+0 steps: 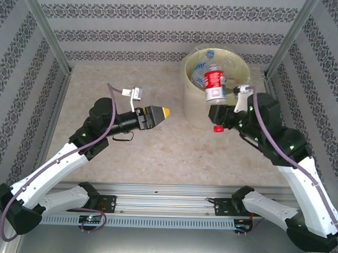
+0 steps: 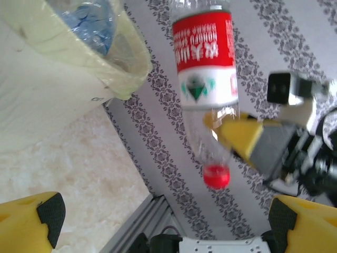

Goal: Put the plastic bottles in the bin

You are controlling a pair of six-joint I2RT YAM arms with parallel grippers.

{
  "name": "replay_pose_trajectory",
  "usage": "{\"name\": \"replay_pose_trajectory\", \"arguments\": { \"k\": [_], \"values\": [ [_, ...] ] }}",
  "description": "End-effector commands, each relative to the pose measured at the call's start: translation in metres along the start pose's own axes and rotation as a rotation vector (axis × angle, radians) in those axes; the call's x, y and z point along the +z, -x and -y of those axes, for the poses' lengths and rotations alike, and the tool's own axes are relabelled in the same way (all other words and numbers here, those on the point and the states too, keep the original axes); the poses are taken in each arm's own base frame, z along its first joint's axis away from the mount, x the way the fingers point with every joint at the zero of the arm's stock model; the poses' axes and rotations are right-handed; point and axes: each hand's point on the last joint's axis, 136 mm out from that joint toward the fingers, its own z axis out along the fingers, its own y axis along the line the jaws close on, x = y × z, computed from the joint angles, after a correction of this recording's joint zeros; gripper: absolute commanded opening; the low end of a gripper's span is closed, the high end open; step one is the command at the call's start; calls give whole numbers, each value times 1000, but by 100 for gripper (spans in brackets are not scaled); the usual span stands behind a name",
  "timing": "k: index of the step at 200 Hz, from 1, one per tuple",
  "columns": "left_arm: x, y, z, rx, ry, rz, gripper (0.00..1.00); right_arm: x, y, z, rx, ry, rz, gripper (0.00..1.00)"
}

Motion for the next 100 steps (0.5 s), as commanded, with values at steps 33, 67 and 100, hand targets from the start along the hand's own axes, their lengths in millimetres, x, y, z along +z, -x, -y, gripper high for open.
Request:
{"name": "replay_pose_trajectory", "arguments": {
  "k": [33,67,100],
  "values": [
    [-39,2,21,268,74,6,100,9,43,63,116,-212,4,56],
    [-54,7,19,350,140,34,100,27,60,96,211,-294,-15,56],
    [-59,7,14,367,168,45,100,49,71,109,265,-287,-37,56]
  ]
}}
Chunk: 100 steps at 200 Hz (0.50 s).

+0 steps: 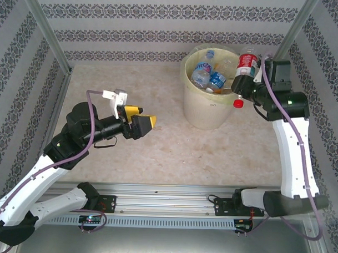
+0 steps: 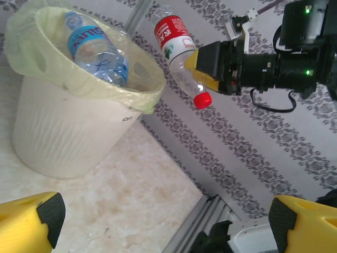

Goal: Put the plastic bottles in the bin

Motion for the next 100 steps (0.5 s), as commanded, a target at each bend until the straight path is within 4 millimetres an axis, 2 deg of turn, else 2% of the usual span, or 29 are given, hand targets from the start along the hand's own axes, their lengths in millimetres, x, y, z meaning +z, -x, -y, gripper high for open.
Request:
{"name": "replay_pose_trajectory", "arguments": {
  "k": [1,48,100],
  "values": [
    [-6,-1,-2,64,35,-4,100,4,10,-6,40,42,-13,56],
    [-4,-6,-9,54,62,-13,100,37,24,-8,70,50,-84,56],
    [-7,-9,-13,39,78,-11,100,65,13,-3,107,19,-187,59]
  ]
}}
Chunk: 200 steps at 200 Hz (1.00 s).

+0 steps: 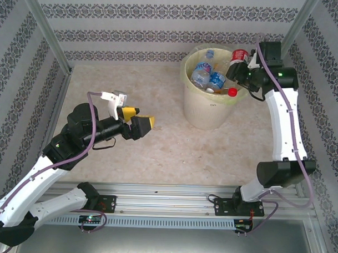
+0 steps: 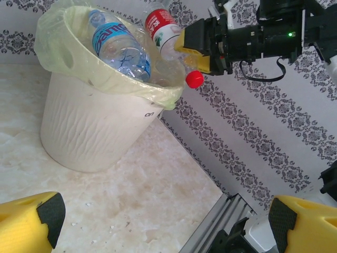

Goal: Put the plastic bottles in the bin

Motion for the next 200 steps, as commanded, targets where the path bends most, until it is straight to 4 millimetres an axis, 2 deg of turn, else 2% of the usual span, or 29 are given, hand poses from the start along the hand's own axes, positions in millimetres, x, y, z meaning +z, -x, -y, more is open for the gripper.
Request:
{"name": "replay_pose_trajectory", "arguments": {
  "k": [1,34,53,68,89,125,146,154,200],
  "values": [
    [-5,-4,0,17,8,-5,100,1,-5,2,32,-3,-44,59],
    [-5,-6,-1,10,17,-10,100,14,-9,-1,29,12,-93,60],
    [-6,-7,-2,7,21,-10,100,14,-7,-2,22,14,-95,63],
    [-6,-7,-3,5,23,-10,100,9,-4,-2,16,5,-85,67],
    [-5,-7,-4,2,24,-10,100,1,2,0,5,-16,-58,79],
    [-5,-8,-5,-9,29,-14,100,-16,13,1,-34,-42,4,86],
    [-4,-9,-5,-15,32,-18,100,-25,21,2,-54,-60,51,86],
    [-3,-9,-6,-16,33,-19,100,-27,23,2,-60,-60,65,82],
    [-5,-9,-6,-20,39,-22,100,-12,36,4,-91,-85,78,71]
  ]
}}
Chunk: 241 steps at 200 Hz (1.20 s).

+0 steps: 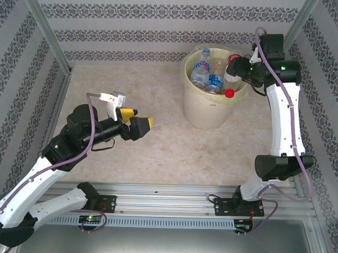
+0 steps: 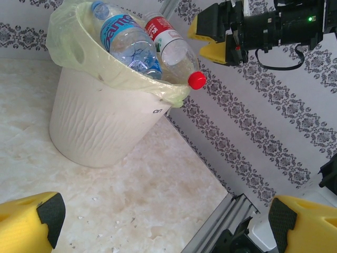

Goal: Put the plastic bottles in the bin

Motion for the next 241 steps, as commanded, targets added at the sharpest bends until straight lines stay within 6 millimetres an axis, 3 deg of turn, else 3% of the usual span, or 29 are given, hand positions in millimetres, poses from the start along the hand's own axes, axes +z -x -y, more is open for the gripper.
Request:
{"name": "replay_pose_trajectory", "arguments": {
  "k": [1,46,78,107,137,189,214,241],
  "values": [
    [-2,-4,0,-8,9,-14,100,4,14,7,-28,-36,42,71],
    [-3,-5,0,-13,16,-21,100,21,5,8,-51,-44,-13,65],
    [-1,-5,0,-23,12,-18,100,26,-8,15,-64,-64,-62,51],
    [0,-6,0,-26,6,-23,100,24,-18,20,-64,-79,-81,53],
    [0,-8,0,-30,5,-27,100,11,-9,22,-54,-83,-34,63],
    [-4,-8,-3,-12,23,-24,100,-24,9,8,-68,-28,77,65],
    [-4,-9,-4,-9,27,-26,100,-42,0,-2,-94,39,91,71],
    [-4,-9,-3,-11,23,-26,100,-58,-30,-7,-116,107,72,72]
  ]
}}
